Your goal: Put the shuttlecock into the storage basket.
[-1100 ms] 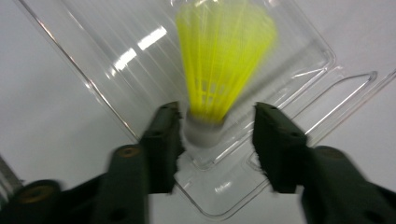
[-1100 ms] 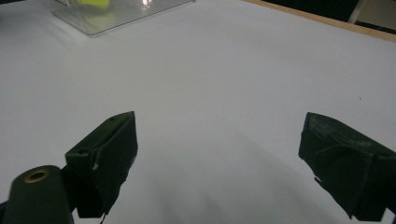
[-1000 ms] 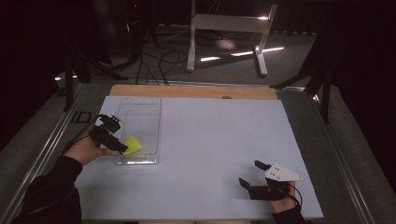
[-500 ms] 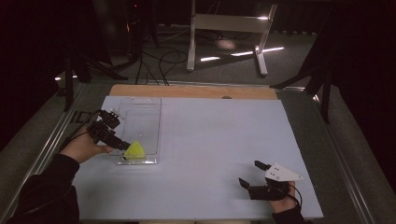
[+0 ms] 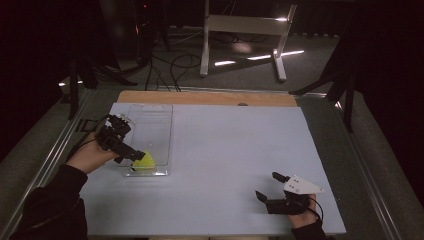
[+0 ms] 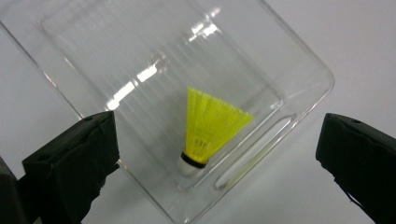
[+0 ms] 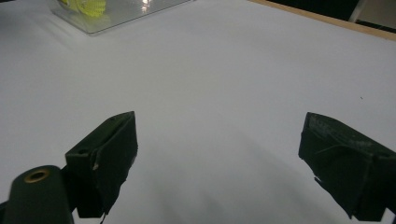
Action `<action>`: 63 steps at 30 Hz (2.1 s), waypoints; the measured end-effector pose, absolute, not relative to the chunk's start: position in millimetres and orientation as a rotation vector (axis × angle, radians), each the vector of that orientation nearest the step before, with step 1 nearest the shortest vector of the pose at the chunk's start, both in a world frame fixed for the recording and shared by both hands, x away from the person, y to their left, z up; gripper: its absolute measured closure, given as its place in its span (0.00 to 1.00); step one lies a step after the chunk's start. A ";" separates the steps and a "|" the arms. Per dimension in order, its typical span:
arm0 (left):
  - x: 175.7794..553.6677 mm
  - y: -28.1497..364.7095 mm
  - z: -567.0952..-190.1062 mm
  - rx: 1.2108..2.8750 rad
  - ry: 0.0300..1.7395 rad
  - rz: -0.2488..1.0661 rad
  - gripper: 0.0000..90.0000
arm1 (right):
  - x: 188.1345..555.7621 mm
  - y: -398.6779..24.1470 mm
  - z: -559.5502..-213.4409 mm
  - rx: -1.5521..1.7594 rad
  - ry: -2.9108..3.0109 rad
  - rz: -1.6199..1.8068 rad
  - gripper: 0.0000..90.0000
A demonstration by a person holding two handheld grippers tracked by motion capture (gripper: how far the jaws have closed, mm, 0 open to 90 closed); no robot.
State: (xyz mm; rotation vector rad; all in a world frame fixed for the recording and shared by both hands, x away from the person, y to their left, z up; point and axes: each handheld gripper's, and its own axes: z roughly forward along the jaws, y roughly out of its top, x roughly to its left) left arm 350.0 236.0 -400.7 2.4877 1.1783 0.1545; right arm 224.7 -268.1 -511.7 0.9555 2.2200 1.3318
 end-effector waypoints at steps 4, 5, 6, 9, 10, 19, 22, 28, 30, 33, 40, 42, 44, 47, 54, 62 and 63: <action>350.1 233.1 -399.6 2.499 1.130 0.152 0.00 | 224.6 -268.1 -511.5 0.954 2.220 1.331 0.13; 349.7 231.8 -399.9 2.497 1.117 0.159 0.00 | 224.6 -268.1 -511.5 0.954 2.220 1.331 0.13; 349.6 230.7 -399.9 2.498 1.111 0.162 0.00 | 224.7 -268.2 -511.6 0.955 2.220 1.333 0.13; 349.7 227.7 -399.6 2.498 1.087 0.167 0.00 | 224.8 -268.0 -512.0 0.955 2.225 1.330 0.13; 349.4 226.5 -399.3 2.496 1.079 0.169 0.00 | 224.7 -267.9 -511.9 0.953 2.224 1.330 0.13; 349.0 213.6 -394.8 2.504 1.013 0.183 0.00 | 224.6 -268.0 -511.8 0.955 2.223 1.329 0.13; 349.4 208.0 -393.9 2.510 0.987 0.185 0.00 | 224.6 -267.8 -512.0 0.954 2.227 1.328 0.13; 349.6 194.2 -392.1 2.501 0.920 0.188 0.00 | 224.3 -267.5 -511.9 0.952 2.228 1.329 0.13; 349.2 188.9 -390.7 2.497 0.886 0.189 0.00 | 224.1 -267.7 -511.7 0.953 2.227 1.329 0.13; 348.1 180.8 -388.9 2.486 0.836 0.201 0.00 | 224.1 -267.9 -511.6 0.954 2.226 1.328 0.13; 343.1 162.1 -388.8 2.477 0.668 0.214 0.00 | 224.2 -267.9 -511.8 0.953 2.228 1.328 0.13; 341.9 157.1 -390.2 2.473 0.643 0.192 0.00 | 224.2 -268.0 -511.8 0.956 2.227 1.329 0.13; 341.0 152.9 -391.3 2.473 0.629 0.187 0.00 | 224.2 -268.1 -511.7 0.956 2.227 1.329 0.13; 338.4 146.7 -393.6 2.457 0.575 0.185 0.00 | 224.1 -267.9 -511.5 0.955 2.227 1.329 0.13; 334.1 130.7 -399.9 2.444 0.502 0.149 0.00 | 224.2 -267.9 -511.4 0.953 2.227 1.328 0.13; 326.7 106.2 -412.0 2.417 0.441 0.090 0.00 | 224.3 -268.1 -511.8 0.956 2.229 1.328 0.13; 325.6 103.5 -414.1 2.417 0.427 0.078 0.00 | 224.3 -268.1 -511.9 0.956 2.230 1.327 0.13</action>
